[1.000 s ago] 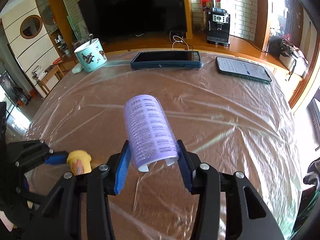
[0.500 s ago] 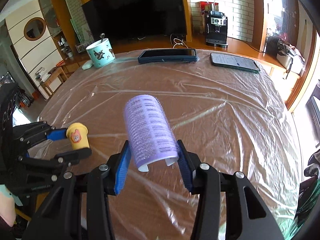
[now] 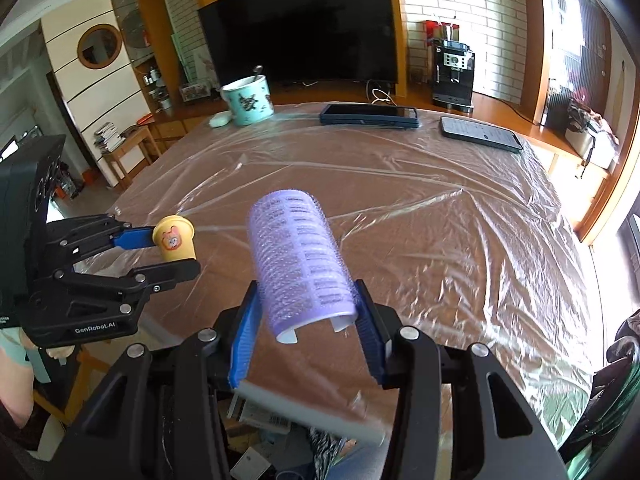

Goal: Collect trash
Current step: 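Carry the yellow cup and lavender roller over the black bin with both grippers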

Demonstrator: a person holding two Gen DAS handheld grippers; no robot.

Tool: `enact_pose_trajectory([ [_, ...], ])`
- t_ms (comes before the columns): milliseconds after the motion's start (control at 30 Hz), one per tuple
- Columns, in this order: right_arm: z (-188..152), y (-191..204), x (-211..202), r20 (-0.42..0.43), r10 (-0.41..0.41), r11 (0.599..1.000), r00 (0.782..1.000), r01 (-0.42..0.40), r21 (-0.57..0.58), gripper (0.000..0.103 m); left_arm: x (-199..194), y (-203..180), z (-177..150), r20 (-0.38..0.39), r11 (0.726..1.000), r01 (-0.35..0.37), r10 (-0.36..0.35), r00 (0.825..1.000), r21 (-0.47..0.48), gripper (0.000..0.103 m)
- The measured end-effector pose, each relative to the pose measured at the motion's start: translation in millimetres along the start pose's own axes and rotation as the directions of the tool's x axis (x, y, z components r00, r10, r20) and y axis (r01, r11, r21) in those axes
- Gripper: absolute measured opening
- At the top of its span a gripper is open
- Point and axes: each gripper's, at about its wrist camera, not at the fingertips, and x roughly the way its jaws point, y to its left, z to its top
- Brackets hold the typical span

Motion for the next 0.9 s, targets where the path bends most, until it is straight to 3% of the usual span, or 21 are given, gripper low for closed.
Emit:
enact_pose_trajectory([
  [900, -64, 32, -47, -0.006, 0.047, 0.995, 0.999, -0.047, -0.087, 0.045, -48, -35, -53, 0.016, 0.999, 0.005, -0.006, 1.0, 0.053, 0.049],
])
